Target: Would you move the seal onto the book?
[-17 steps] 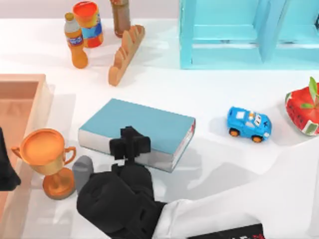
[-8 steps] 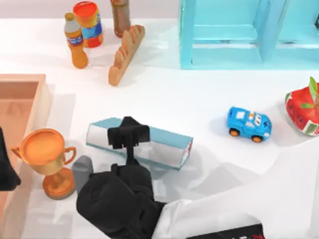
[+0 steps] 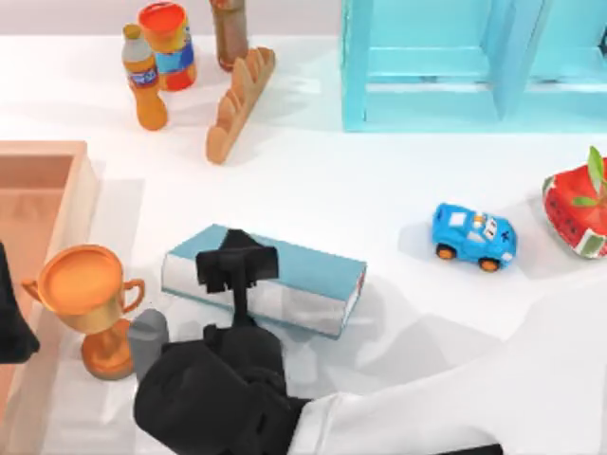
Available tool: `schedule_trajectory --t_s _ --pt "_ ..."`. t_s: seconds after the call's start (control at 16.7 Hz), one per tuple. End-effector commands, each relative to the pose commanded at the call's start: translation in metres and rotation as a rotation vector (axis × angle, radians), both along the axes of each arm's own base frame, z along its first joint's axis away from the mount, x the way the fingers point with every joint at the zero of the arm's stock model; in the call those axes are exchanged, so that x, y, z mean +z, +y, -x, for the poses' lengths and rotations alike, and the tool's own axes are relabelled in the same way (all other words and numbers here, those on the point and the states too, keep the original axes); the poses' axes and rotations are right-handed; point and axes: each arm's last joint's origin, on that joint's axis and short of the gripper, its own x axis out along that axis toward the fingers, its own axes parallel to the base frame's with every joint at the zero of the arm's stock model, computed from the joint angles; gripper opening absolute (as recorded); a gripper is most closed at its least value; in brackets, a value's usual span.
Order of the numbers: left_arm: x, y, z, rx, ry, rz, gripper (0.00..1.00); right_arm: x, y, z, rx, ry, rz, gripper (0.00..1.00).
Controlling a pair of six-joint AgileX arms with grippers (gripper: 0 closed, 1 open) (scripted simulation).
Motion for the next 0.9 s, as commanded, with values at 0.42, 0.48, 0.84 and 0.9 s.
schedule_trajectory --t_s 0.42,0.48,0.84,0.9 --pt "0.0 0.0 0.0 0.0 0.0 0.0 1.0 0.011 0.022 0.099 0.072 0.055 -0.107 1.0" --pt "0.0 0.0 0.0 0.0 0.0 0.0 1.0 0.011 0.021 0.111 0.071 0.061 -0.111 1.0" --pt "0.0 0.0 0.0 0.0 0.0 0.0 1.0 0.009 0.001 0.139 0.01 0.029 -0.033 1.0" --pt "0.0 0.0 0.0 0.0 0.0 0.0 1.0 0.008 -0.001 0.138 -0.001 0.017 -0.014 1.0"
